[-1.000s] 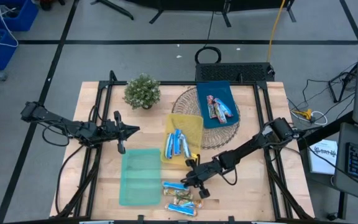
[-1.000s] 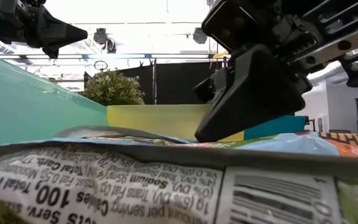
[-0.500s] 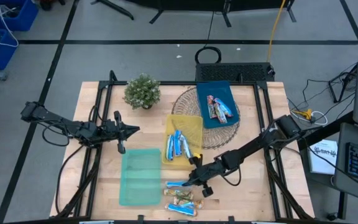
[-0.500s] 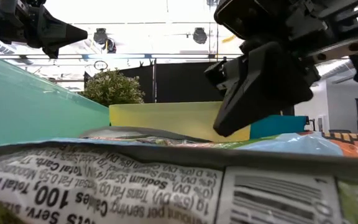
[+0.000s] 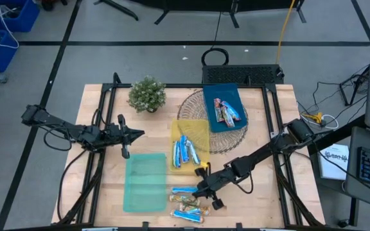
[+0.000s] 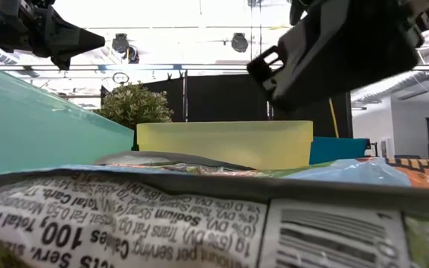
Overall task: Pick and place Granola Bars by type
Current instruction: Put the yellow granola bar into the green bin
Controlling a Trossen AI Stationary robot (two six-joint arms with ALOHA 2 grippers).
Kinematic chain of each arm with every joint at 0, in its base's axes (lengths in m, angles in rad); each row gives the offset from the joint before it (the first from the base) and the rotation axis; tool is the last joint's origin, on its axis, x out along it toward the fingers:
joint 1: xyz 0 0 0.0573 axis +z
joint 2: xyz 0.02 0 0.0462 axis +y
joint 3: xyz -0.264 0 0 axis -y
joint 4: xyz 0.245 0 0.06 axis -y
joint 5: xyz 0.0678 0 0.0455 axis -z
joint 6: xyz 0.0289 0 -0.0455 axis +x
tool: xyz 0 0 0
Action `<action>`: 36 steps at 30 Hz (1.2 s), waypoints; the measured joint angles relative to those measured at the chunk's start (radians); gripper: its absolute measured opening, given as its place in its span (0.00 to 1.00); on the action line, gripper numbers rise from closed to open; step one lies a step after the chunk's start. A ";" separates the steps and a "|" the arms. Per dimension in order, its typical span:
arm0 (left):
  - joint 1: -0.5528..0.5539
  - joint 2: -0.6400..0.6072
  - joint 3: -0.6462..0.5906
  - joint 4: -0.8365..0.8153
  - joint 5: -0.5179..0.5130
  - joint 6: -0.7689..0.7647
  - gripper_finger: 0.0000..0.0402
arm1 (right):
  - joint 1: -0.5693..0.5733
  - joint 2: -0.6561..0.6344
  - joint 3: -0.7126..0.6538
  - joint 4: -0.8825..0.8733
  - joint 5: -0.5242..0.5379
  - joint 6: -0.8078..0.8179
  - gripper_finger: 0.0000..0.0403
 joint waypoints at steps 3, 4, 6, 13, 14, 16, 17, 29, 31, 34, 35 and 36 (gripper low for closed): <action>0.000 0.000 0.000 -0.001 0.000 0.000 0.06 | -0.001 0.023 0.001 -0.002 0.005 0.003 0.00; 0.000 0.000 0.000 -0.001 0.000 0.000 0.06 | -0.005 0.035 0.001 0.002 0.005 0.002 0.00; 0.000 0.000 0.000 -0.001 0.000 0.000 0.06 | -0.012 0.057 0.003 0.013 0.012 -0.004 0.00; 0.000 0.000 0.000 0.000 0.000 0.000 0.06 | -0.028 0.081 0.002 -0.010 0.024 -0.002 0.00; 0.000 0.000 0.000 0.000 0.000 0.000 0.06 | -0.031 0.081 0.003 -0.022 0.032 0.000 0.00; 0.000 0.000 0.000 0.000 0.000 0.000 0.06 | -0.032 0.081 0.003 -0.045 0.036 0.001 0.00; 0.000 0.000 0.000 0.000 0.000 0.000 0.06 | -0.032 0.080 0.003 -0.061 0.035 0.002 0.00; 0.000 0.000 0.000 0.000 0.000 0.000 0.06 | -0.028 0.056 0.000 -0.182 0.085 0.037 0.00; 0.000 0.000 0.000 0.000 0.000 0.000 0.06 | -0.028 0.037 -0.002 -0.187 0.085 0.025 0.00; 0.000 0.000 0.000 0.000 0.000 0.000 0.06 | -0.028 0.007 -0.001 -0.175 0.086 0.004 0.00; 0.000 0.000 0.000 0.000 0.000 0.000 0.06 | -0.028 0.000 -0.001 -0.174 0.086 -0.001 0.00; 0.000 0.000 0.000 0.000 0.000 0.000 0.06 | -0.028 -0.007 -0.001 -0.174 0.086 -0.010 0.00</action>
